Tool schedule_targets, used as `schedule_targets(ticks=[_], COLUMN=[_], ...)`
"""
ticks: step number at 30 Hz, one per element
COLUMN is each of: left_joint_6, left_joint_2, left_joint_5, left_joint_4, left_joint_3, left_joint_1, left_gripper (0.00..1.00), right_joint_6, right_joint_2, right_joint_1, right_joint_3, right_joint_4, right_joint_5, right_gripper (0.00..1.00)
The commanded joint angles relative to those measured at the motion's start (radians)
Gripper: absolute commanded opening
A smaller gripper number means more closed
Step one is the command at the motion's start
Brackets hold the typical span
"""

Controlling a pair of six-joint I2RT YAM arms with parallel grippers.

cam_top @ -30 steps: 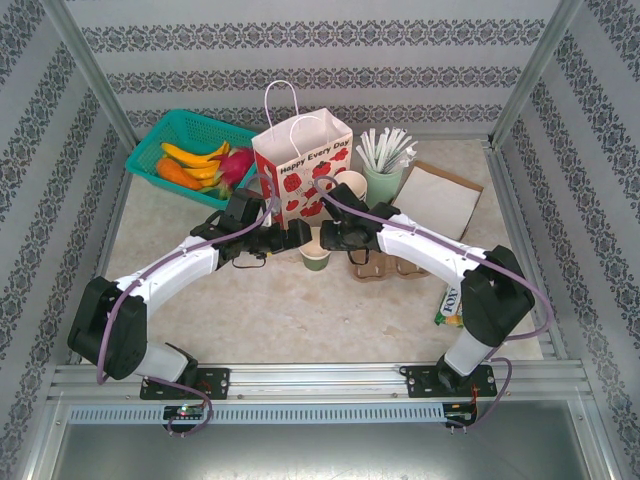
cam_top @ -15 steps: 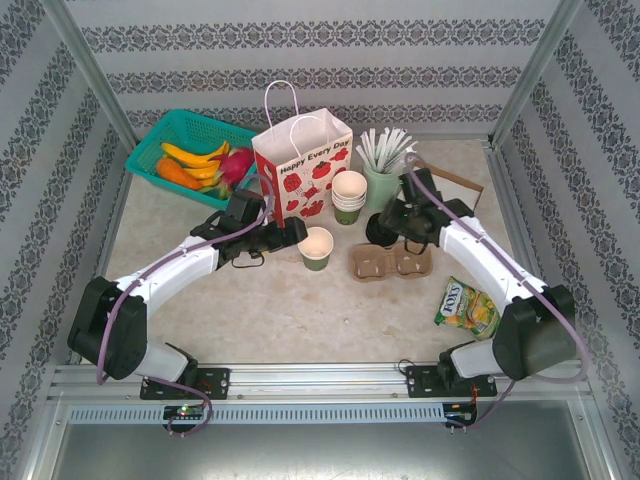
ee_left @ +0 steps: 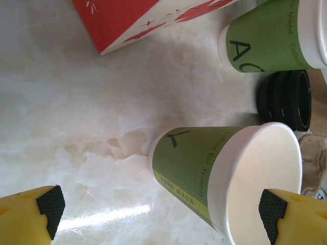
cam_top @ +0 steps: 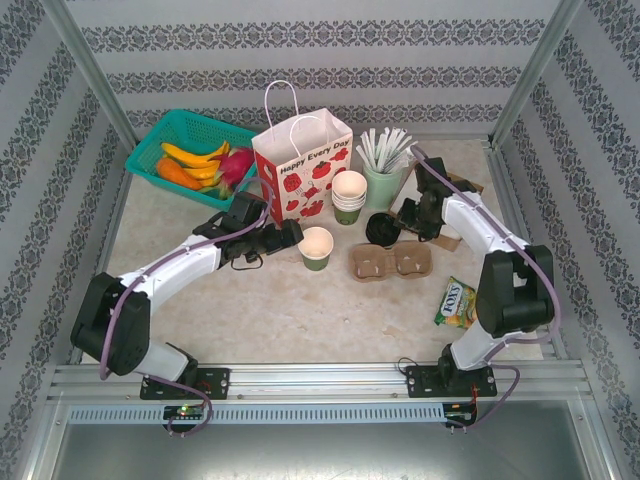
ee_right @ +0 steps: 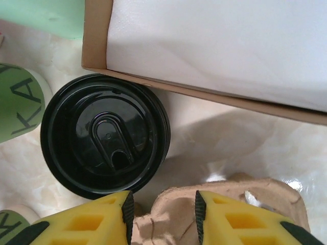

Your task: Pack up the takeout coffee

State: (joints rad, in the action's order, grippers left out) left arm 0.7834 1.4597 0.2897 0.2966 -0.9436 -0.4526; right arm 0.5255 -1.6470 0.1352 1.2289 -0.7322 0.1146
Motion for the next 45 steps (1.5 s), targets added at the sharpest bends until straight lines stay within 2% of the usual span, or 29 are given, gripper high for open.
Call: schedule_targets(ticks=[1,9,20,29,36,45], left_joint_6=[0.0,-0.01,0.009,0.01,0.014,0.0], left_joint_2=[0.011,0.034,0.045,0.049,0.04,0.03], left_joint_5=[-0.018,-0.011,-0.005,-0.007,-0.009,-0.007], left_joint_4=[0.045,0.06,0.055,0.055,0.051,0.035], left_joint_3=[-0.047,-0.068,-0.061,-0.06,-0.05,-0.049], left_joint_1=[-0.011,-0.011,-0.012,-0.011,-0.011,-0.012], left_gripper=[1.0,1.0,1.0,1.0,1.0,1.0], right_joint_6=[-0.094,-0.153,-0.098,-0.109,-0.121,-0.122], right_joint_2=[-0.035,-0.103,-0.176,-0.215,-0.174,-0.082], right_joint_1=[0.006,0.02,0.025,0.043,0.048,0.054], right_joint_3=[0.022,0.029,0.058,0.078,0.069,0.022], right_joint_4=[-0.023,0.041,0.07,0.079,0.082,0.103], right_joint_5=[0.006,0.034,0.012,-0.033,-0.08,-0.128], right_gripper=[0.41,0.43,0.42,0.35,0.24,0.19])
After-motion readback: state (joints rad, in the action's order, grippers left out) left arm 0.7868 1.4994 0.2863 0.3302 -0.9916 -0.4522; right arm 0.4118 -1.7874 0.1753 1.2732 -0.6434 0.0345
